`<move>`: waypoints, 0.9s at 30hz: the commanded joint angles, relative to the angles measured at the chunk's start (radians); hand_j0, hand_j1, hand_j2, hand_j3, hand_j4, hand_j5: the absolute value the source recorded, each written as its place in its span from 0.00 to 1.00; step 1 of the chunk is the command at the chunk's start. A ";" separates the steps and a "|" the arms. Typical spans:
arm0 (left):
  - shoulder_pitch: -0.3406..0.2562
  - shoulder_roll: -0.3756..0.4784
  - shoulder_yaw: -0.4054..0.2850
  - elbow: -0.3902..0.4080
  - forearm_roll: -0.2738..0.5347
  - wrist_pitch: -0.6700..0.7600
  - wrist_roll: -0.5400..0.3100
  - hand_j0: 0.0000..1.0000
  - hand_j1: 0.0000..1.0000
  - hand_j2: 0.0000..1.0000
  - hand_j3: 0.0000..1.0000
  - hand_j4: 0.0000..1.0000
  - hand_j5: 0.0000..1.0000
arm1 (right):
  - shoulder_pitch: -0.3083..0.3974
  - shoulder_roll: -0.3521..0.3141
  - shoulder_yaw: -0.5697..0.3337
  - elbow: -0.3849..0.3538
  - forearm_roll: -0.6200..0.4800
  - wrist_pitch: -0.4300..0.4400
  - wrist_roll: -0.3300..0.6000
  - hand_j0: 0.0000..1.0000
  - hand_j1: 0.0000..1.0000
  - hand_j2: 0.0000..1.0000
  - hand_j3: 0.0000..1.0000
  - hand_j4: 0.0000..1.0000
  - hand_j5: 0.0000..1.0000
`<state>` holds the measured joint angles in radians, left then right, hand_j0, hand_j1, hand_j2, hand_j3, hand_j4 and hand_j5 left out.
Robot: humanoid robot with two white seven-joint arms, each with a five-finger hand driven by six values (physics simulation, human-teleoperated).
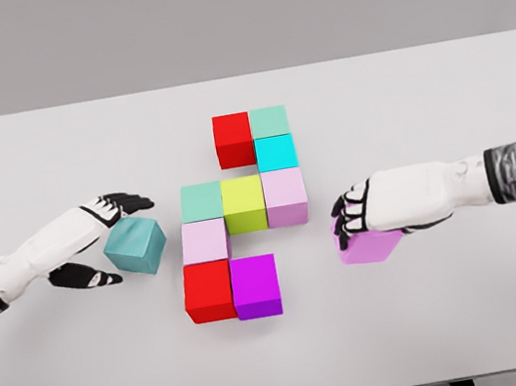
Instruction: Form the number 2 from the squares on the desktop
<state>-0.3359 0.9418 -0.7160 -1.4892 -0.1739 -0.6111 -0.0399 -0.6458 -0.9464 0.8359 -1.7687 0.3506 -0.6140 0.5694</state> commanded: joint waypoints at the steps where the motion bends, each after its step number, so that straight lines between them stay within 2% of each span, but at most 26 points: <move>1: 0.000 -0.006 0.001 0.000 -0.004 0.000 -0.003 0.97 0.97 0.97 0.97 0.97 0.97 | 0.000 0.020 0.009 -0.002 -0.007 0.003 0.000 0.58 0.58 0.58 0.58 0.58 0.58; 10: -0.002 -0.020 0.000 0.003 -0.055 0.000 -0.023 0.70 0.70 0.70 0.70 0.70 0.70 | -0.002 0.052 0.029 0.000 -0.007 0.003 -0.002 0.58 0.58 0.58 0.58 0.58 0.58; 11: -0.002 -0.020 0.000 0.003 -0.056 0.000 -0.024 0.67 0.67 0.67 0.67 0.67 0.67 | -0.002 0.051 0.029 0.000 -0.007 0.003 -0.002 0.61 0.61 0.61 0.61 0.61 0.61; 13: -0.002 -0.018 0.000 0.003 -0.055 0.000 -0.032 0.63 0.63 0.63 0.63 0.63 0.63 | -0.002 0.046 0.028 0.000 -0.008 0.003 -0.003 0.79 0.79 0.79 0.79 0.79 0.79; 14: -0.002 -0.018 0.000 0.003 -0.055 0.000 -0.037 0.61 0.61 0.61 0.61 0.61 0.61 | -0.002 0.044 0.028 0.000 -0.008 0.003 -0.005 0.84 0.84 0.84 0.84 0.84 0.84; 19: -0.011 -0.017 0.001 0.007 -0.055 0.000 -0.037 0.61 0.61 0.61 0.61 0.61 0.61 | -0.002 0.040 0.026 0.000 -0.007 0.003 -0.019 0.92 0.92 0.92 0.92 0.92 0.92; 27: -0.052 -0.020 0.001 0.027 -0.056 0.000 -0.037 0.62 0.62 0.62 0.62 0.62 0.62 | 0.000 0.038 0.026 0.000 -0.008 0.003 -0.019 0.96 0.96 0.96 0.96 0.96 0.96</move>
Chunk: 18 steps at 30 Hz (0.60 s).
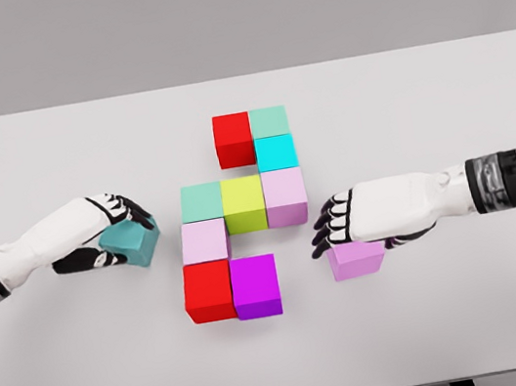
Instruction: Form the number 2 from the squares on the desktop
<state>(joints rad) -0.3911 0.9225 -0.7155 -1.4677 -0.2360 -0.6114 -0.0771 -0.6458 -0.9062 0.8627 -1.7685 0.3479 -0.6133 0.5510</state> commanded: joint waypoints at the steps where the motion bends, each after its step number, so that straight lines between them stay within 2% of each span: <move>1: 0.000 -0.001 0.001 0.012 0.006 0.001 0.000 0.62 0.62 0.62 0.62 0.62 0.62 | 0.000 -0.002 -0.001 0.000 -0.006 0.002 0.000 0.96 0.96 0.96 0.96 0.96 0.96; 5: -0.025 -0.016 0.001 0.041 0.006 0.001 0.000 0.62 0.62 0.62 0.62 0.62 0.62 | 0.000 -0.011 -0.001 0.000 -0.006 0.002 0.000 0.99 0.99 0.99 0.99 0.99 0.99; 9: -0.057 -0.050 0.001 0.084 0.006 0.001 0.000 0.62 0.62 0.62 0.62 0.62 0.62 | -0.003 -0.051 -0.013 0.000 -0.007 0.002 0.000 0.99 0.99 0.99 0.99 0.99 0.99; 10: -0.060 -0.053 0.001 0.092 0.004 0.001 0.000 0.62 0.62 0.62 0.62 0.62 0.62 | -0.014 -0.082 -0.031 0.001 -0.033 0.002 0.000 1.00 1.00 1.00 1.00 1.00 1.00; 12: -0.071 -0.063 0.001 0.105 0.004 0.001 0.000 0.62 0.62 0.62 0.62 0.62 0.62 | -0.037 -0.186 -0.079 0.001 -0.133 0.002 0.000 1.00 1.00 1.00 1.00 1.00 1.00; 16: -0.097 -0.088 -0.001 0.144 0.004 0.001 -0.001 0.63 0.63 0.63 0.63 0.63 0.63 | -0.141 -0.342 -0.074 0.015 -0.224 0.002 0.000 1.00 1.00 1.00 1.00 1.00 1.00; 17: -0.103 -0.091 -0.001 0.147 0.004 0.001 -0.006 0.63 0.63 0.63 0.63 0.63 0.63 | -0.179 -0.373 -0.051 0.055 -0.222 0.002 0.000 1.00 1.00 1.00 1.00 1.00 1.00; 18: -0.109 -0.093 -0.001 0.151 0.004 0.001 -0.009 0.63 0.63 0.63 0.63 0.63 0.63 | -0.224 -0.373 0.011 0.118 -0.216 0.002 0.001 1.00 1.00 1.00 1.00 1.00 1.00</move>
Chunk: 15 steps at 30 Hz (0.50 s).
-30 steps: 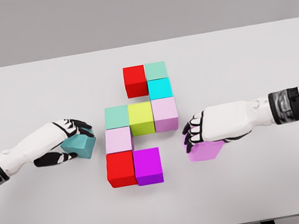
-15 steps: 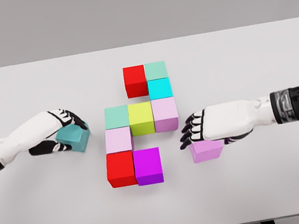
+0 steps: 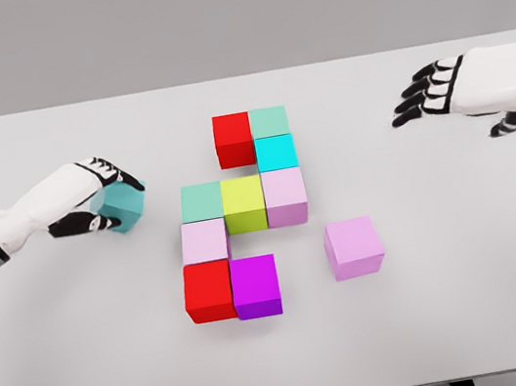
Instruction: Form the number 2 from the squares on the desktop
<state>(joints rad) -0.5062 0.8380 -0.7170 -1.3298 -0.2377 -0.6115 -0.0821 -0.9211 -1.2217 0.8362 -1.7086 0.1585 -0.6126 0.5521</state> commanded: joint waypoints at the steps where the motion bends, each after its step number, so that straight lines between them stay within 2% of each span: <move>1: 0.000 -0.016 0.001 0.020 0.006 0.001 -0.004 0.63 0.63 0.63 0.63 0.63 0.63 | 0.002 -0.056 0.115 0.093 -0.014 0.002 0.005 1.00 1.00 1.00 1.00 1.00 1.00; 3: -0.017 -0.031 -0.002 0.035 0.006 0.001 -0.005 0.63 0.63 0.63 0.63 0.63 0.63 | -0.105 -0.010 0.300 0.127 0.091 0.002 0.002 0.99 0.99 0.99 0.99 0.99 0.99; 4: -0.029 -0.036 -0.012 0.041 0.005 0.001 -0.007 0.63 0.63 0.63 0.63 0.63 0.63 | -0.119 0.007 0.323 0.124 0.122 0.002 0.002 0.97 0.97 0.97 0.97 0.97 0.97; 5: -0.044 -0.051 -0.019 0.055 0.005 0.001 -0.011 0.63 0.63 0.63 0.63 0.63 0.63 | -0.134 0.030 0.333 0.118 0.162 0.002 0.003 0.81 0.81 0.81 0.81 0.81 0.81; 7: -0.063 -0.054 -0.025 0.067 0.003 0.001 -0.013 0.63 0.63 0.63 0.63 0.63 0.63 | -0.145 0.062 0.334 0.084 0.234 0.002 0.003 0.59 0.59 0.59 0.59 0.59 0.59; 8: -0.072 -0.065 -0.027 0.072 0.000 0.001 -0.013 0.63 0.63 0.63 0.63 0.63 0.63 | -0.145 0.082 0.345 0.066 0.262 0.002 0.002 0.56 0.56 0.56 0.56 0.56 0.56; 11: -0.112 -0.092 -0.045 0.107 -0.003 0.001 -0.024 0.63 0.63 0.63 0.63 0.63 0.63 | -0.232 0.123 0.471 0.060 0.268 0.002 -0.050 0.56 0.56 0.56 0.56 0.56 0.56; 15: -0.167 -0.145 -0.052 0.167 -0.008 0.001 -0.039 0.63 0.63 0.63 0.63 0.63 0.63 | -0.242 0.163 0.495 0.058 0.266 0.002 -0.073 0.56 0.56 0.56 0.56 0.56 0.56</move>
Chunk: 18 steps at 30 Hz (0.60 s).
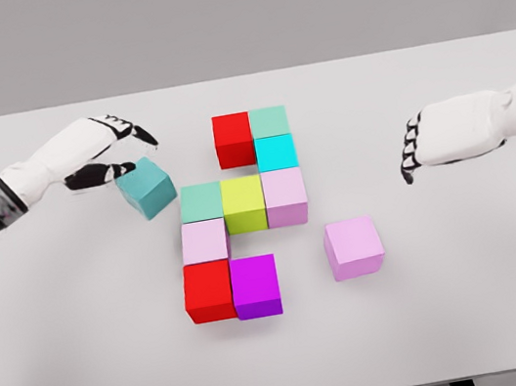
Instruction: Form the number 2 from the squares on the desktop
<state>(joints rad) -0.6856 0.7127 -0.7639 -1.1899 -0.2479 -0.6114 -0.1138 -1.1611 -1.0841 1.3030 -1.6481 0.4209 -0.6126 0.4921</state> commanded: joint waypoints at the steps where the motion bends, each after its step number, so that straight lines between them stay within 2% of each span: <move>1: -0.006 -0.039 -0.006 0.042 0.002 0.000 -0.010 0.63 0.63 0.63 0.63 0.63 0.63 | 0.000 0.027 0.038 -0.004 0.004 0.002 -0.014 0.56 0.56 0.56 0.56 0.56 0.56; 2: -0.018 -0.048 -0.009 0.064 0.002 0.000 -0.014 0.64 0.64 0.64 0.64 0.64 0.64 | 0.003 0.027 0.038 -0.016 0.006 0.002 -0.014 0.56 0.56 0.56 0.56 0.56 0.56; 4: -0.023 -0.050 -0.009 0.070 0.002 0.000 -0.014 0.73 0.73 0.73 0.73 0.73 0.73 | 0.004 0.027 0.038 -0.035 0.006 0.002 -0.012 0.55 0.55 0.55 0.55 0.55 0.55; 7: -0.023 -0.032 -0.009 0.061 0.007 0.000 -0.014 1.00 1.00 1.00 1.00 1.00 1.00 | 0.015 0.036 0.038 -0.045 0.006 0.002 -0.012 0.54 0.54 0.54 0.54 0.54 0.54; 11: -0.018 0.020 -0.005 0.055 0.012 0.000 -0.012 1.00 1.00 1.00 1.00 1.00 1.00 | 0.032 0.056 0.038 -0.045 0.018 0.002 -0.012 0.53 0.53 0.53 0.53 0.53 0.53; 18: -0.012 0.010 -0.025 0.064 -0.001 0.000 -0.014 1.00 1.00 1.00 1.00 1.00 1.00 | 0.037 0.064 0.038 -0.038 0.029 0.002 -0.012 0.53 0.53 0.53 0.53 0.53 0.53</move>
<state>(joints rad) -0.6964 0.7240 -0.7819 -1.1286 -0.2541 -0.6115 -0.1273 -1.1244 -1.0244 1.3412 -1.6893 0.4478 -0.6125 0.4800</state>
